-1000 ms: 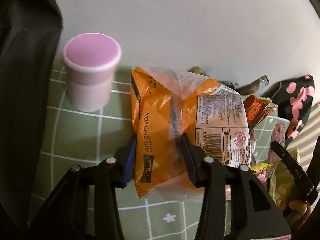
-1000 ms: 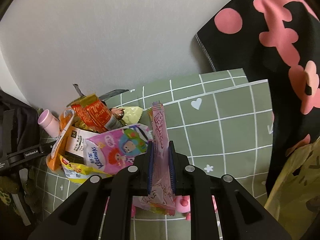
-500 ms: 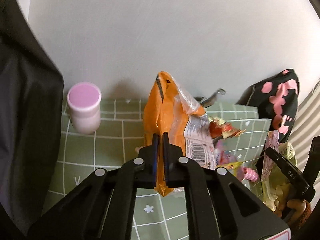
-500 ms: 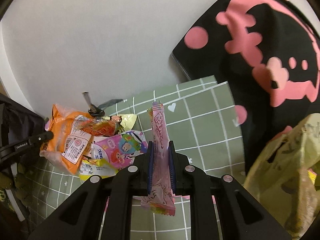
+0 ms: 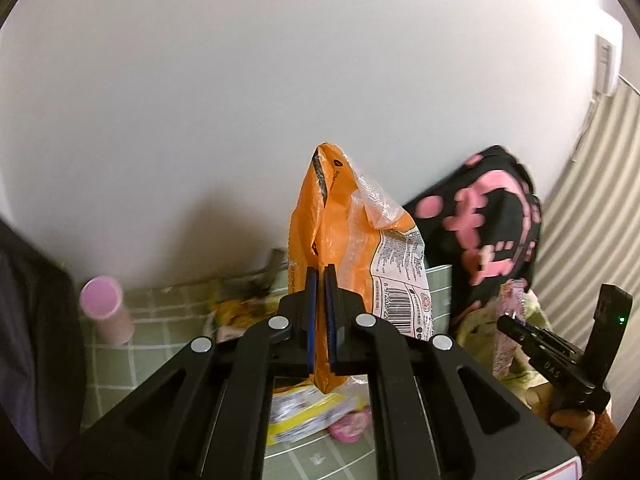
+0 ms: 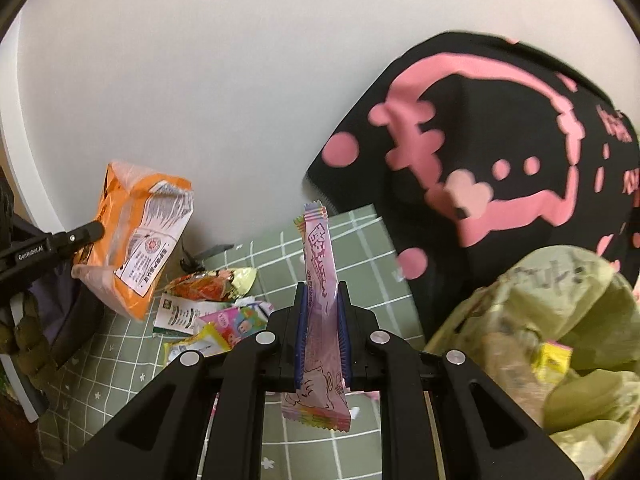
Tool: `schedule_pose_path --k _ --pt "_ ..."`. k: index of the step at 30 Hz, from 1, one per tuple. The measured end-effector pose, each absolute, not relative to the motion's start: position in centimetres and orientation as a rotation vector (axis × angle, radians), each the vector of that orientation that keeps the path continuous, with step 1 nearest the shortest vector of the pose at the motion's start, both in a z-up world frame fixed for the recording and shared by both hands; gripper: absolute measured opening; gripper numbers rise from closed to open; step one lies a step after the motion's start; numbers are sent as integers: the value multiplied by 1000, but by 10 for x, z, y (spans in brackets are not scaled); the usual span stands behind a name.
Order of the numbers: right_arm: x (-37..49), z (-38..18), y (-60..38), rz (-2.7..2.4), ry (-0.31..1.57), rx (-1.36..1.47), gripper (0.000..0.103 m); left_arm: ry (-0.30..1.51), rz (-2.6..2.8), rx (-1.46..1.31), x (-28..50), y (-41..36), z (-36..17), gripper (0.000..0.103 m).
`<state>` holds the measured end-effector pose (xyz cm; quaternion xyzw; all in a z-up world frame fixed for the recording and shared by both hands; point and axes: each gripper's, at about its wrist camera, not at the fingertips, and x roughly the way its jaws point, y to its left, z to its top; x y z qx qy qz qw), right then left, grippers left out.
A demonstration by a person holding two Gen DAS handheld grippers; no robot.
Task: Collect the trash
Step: 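Lower both held wrappers into the trash bag and open both tools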
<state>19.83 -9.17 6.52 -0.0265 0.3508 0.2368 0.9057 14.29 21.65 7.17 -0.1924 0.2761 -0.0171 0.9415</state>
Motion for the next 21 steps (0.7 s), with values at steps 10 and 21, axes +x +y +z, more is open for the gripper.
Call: schedule_pose_path --k 10,21 --pt "186 97 -142 384 644 -56 14 535 -198 -303 163 151 100 4" --pt "172 129 -228 198 565 -12 14 512 -418 -209 188 54 125 4"
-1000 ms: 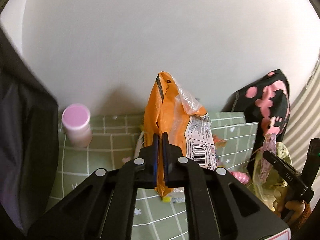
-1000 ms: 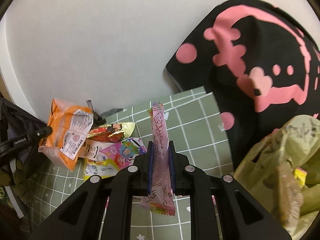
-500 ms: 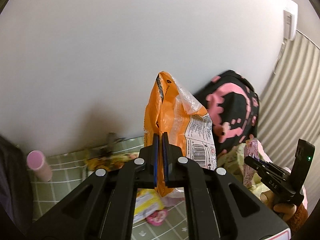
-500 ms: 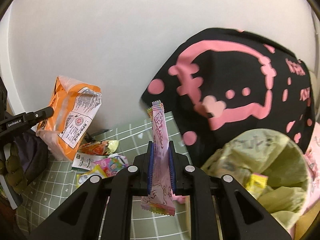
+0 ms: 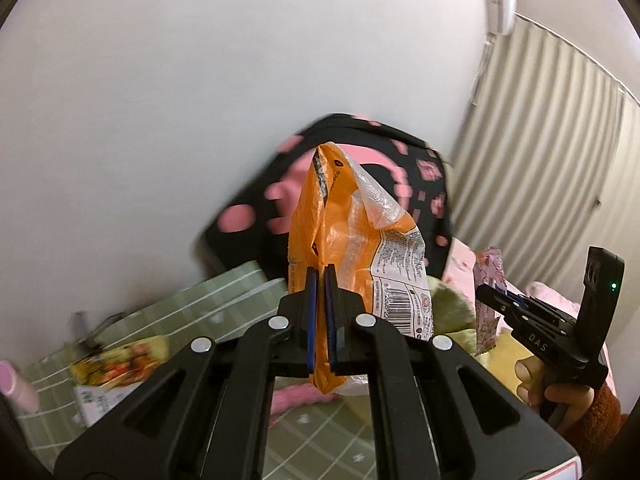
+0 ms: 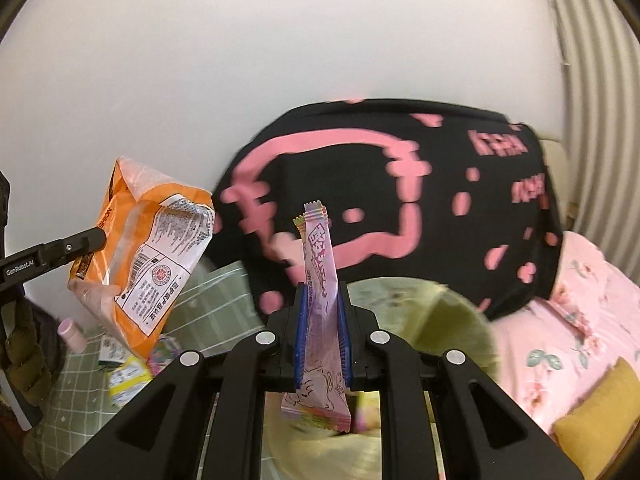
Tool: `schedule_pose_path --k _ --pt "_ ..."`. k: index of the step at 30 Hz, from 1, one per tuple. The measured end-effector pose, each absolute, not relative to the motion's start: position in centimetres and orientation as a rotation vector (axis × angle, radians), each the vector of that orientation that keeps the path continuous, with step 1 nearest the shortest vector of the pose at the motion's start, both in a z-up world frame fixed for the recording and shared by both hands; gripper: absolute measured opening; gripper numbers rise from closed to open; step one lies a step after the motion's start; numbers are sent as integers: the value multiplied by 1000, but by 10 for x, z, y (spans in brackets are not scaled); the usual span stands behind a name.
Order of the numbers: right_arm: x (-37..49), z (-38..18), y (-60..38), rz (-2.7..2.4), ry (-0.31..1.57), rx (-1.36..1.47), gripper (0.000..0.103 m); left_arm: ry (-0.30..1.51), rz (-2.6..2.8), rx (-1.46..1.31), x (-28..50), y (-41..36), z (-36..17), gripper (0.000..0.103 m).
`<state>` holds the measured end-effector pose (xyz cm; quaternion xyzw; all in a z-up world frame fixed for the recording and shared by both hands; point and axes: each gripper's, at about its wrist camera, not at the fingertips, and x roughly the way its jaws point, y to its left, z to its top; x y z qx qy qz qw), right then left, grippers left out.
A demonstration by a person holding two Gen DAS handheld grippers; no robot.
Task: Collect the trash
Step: 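Lower both held wrappers into the trash bag and open both tools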
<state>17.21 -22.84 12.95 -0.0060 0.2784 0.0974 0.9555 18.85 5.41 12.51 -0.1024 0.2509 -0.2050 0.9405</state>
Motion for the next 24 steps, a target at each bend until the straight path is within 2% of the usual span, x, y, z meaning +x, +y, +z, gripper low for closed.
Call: schedule_pose_path --k 9,24 --pt "159 139 -300 44 539 40 14 546 -547 -96 213 -33 123 4" --pt "157 122 -371 -64 568 88 14 667 -602 50 243 -131 76 4"
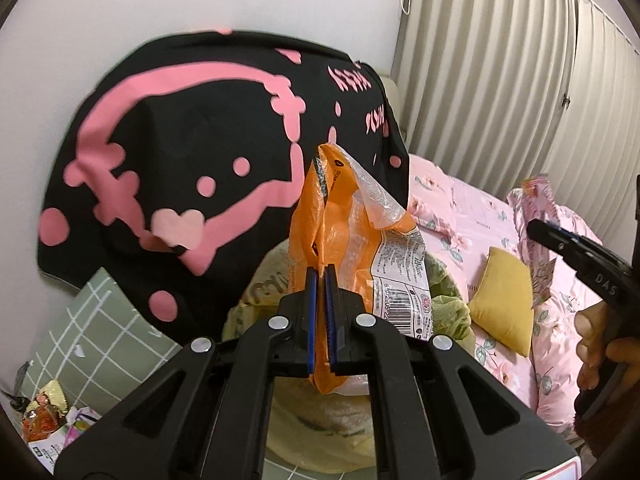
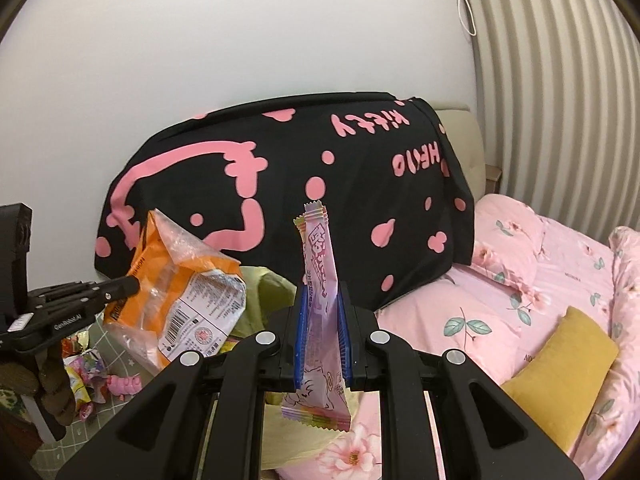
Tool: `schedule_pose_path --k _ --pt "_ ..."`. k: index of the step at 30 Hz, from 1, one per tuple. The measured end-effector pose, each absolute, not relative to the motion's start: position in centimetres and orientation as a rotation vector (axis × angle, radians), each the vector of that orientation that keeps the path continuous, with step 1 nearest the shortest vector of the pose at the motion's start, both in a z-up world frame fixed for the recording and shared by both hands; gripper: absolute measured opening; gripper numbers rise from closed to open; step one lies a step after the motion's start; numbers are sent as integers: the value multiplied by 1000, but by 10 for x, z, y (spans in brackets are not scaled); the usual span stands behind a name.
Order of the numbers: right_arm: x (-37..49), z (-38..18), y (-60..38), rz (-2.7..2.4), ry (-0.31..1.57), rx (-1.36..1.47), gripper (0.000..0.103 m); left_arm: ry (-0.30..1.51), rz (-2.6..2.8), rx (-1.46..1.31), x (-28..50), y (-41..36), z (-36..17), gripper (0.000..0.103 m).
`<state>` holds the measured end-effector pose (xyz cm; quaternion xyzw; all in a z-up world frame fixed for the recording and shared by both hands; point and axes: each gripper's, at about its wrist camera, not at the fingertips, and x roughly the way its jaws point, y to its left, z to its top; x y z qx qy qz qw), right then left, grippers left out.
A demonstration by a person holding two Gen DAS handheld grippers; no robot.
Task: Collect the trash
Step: 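Lower both held wrappers into the trash bag and open both tools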
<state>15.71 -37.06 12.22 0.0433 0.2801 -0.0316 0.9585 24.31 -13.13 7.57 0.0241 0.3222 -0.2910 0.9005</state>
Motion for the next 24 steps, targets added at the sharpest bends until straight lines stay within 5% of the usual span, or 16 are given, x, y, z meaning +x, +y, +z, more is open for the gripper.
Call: schedule_pose_path --k 18,24 --pt "188 104 -375 3 599 107 14 871 -619 53 255 -157 19 5" --pt "197 104 -363 47 598 105 14 866 -615 -34 252 -139 27 23"
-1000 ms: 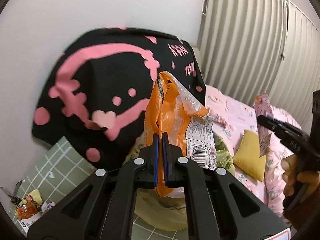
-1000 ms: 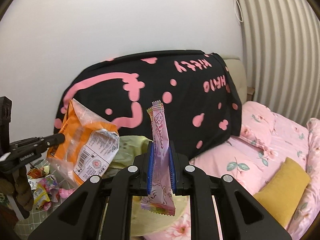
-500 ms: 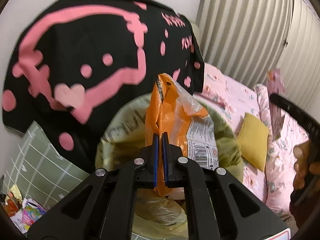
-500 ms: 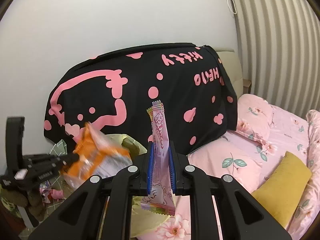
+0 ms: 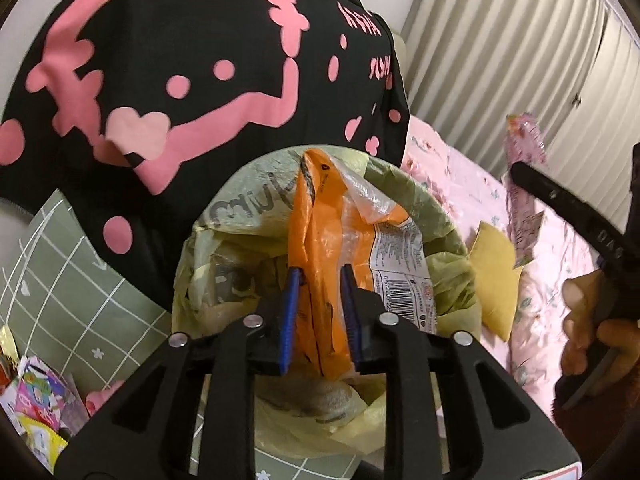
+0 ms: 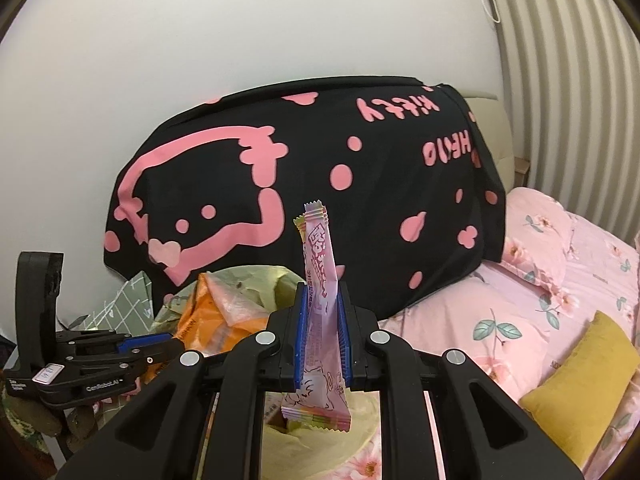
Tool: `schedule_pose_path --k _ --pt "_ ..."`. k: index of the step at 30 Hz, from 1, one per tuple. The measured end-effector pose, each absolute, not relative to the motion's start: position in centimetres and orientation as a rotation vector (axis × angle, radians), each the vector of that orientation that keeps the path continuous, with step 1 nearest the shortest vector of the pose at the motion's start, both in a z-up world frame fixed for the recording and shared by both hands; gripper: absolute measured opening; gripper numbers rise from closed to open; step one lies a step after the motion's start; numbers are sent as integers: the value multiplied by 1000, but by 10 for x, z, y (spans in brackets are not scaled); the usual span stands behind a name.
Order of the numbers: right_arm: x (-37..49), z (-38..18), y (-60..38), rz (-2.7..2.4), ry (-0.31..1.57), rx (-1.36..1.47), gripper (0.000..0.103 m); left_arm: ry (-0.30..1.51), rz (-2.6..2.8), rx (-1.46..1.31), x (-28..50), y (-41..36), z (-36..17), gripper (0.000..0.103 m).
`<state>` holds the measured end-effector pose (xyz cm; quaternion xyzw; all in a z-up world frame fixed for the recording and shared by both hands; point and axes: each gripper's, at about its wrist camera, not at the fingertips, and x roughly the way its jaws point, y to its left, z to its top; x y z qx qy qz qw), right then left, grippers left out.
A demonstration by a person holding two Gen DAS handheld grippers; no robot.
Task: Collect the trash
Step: 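Lower both held wrappers into the trash bag and open both tools, then grasp a grey wrapper with the left tool while the right tool grasps a yellow wrapper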
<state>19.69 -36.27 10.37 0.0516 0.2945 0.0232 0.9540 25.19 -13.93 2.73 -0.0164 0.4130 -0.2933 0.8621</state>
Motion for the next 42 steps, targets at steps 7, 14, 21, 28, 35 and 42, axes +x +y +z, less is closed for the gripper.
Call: schedule_pose_path --k 7,14,21,28,35,42 --pt "205 100 -339 120 610 104 14 775 -540 -121 236 -102 48 35" --pt "217 92 -304 195 638 75 14 728 -440 -160 223 -58 57 37" --pt "249 35 -278 232 874 43 14 716 -328 -202 211 -3 49 37" --pt "251 -1 -270 199 1003 -27 14 722 -202 -302 198 66 29 38" --pt "253 -5 -262 138 1030 -74 15 739 -104 -385 188 125 8 38" --pt "241 6 -251 87 1001 -107 40 722 -44 -393 185 169 -1 44"
